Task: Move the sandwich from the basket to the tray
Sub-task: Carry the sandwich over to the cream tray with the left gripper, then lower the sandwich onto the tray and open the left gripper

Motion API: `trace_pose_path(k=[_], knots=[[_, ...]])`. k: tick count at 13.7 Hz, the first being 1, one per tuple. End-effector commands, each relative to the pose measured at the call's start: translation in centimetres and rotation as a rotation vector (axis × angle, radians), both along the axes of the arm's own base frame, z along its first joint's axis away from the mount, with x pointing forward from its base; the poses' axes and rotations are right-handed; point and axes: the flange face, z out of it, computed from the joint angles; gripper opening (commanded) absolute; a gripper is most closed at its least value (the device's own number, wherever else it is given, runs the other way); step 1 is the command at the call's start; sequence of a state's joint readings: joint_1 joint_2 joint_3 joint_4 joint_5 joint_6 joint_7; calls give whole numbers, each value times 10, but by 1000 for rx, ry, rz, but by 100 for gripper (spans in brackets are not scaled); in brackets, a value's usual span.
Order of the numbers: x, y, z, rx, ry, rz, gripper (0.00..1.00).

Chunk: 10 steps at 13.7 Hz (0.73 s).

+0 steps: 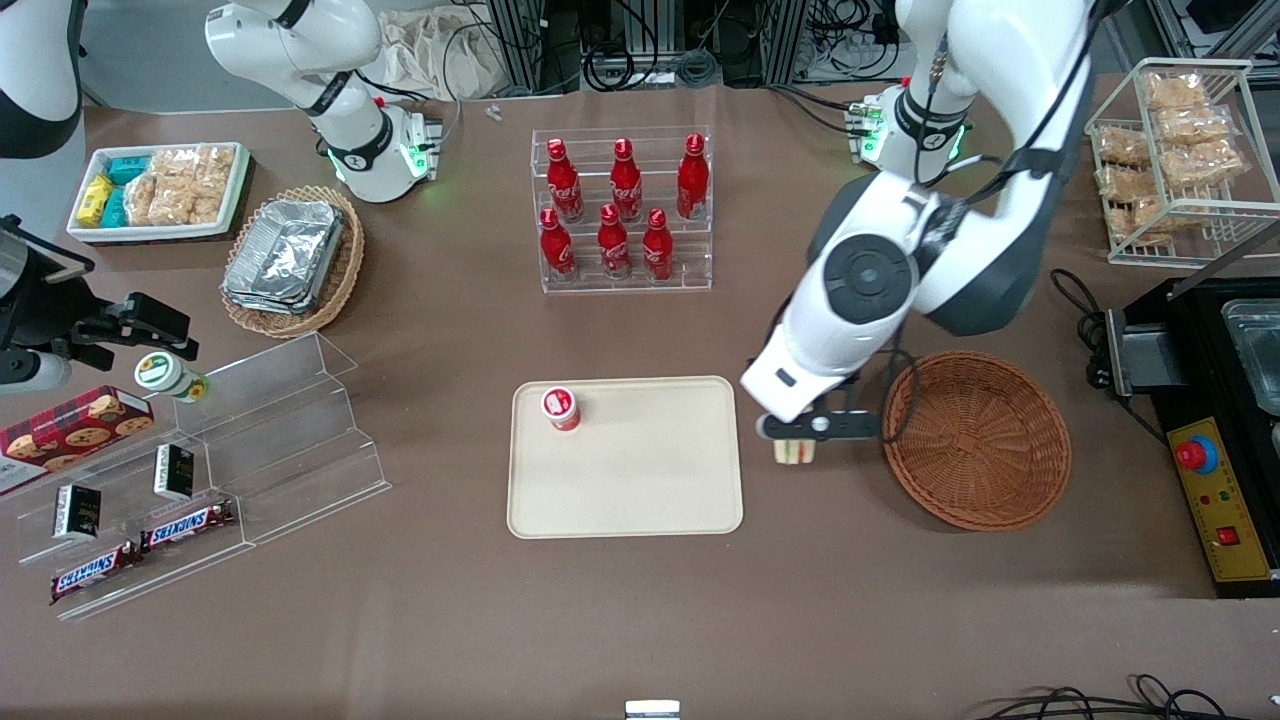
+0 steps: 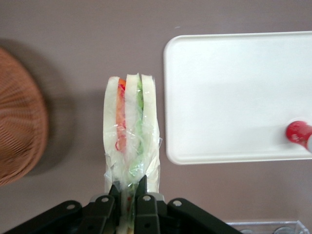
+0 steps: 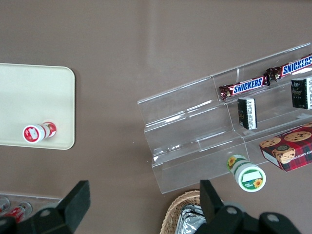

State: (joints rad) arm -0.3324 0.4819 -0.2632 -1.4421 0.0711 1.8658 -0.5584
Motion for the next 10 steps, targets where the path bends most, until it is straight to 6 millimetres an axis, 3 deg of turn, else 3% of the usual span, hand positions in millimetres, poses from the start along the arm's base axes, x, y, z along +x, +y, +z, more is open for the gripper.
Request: trace_pose_path(k=[1, 4, 8, 10], knots=[[4, -24, -33, -17, -26, -44, 0], [11, -34, -84, -37, -15, -47, 0], [13, -45, -132, -67, -13, -50, 0], [10, -52, -146, -81, -8, -52, 0]])
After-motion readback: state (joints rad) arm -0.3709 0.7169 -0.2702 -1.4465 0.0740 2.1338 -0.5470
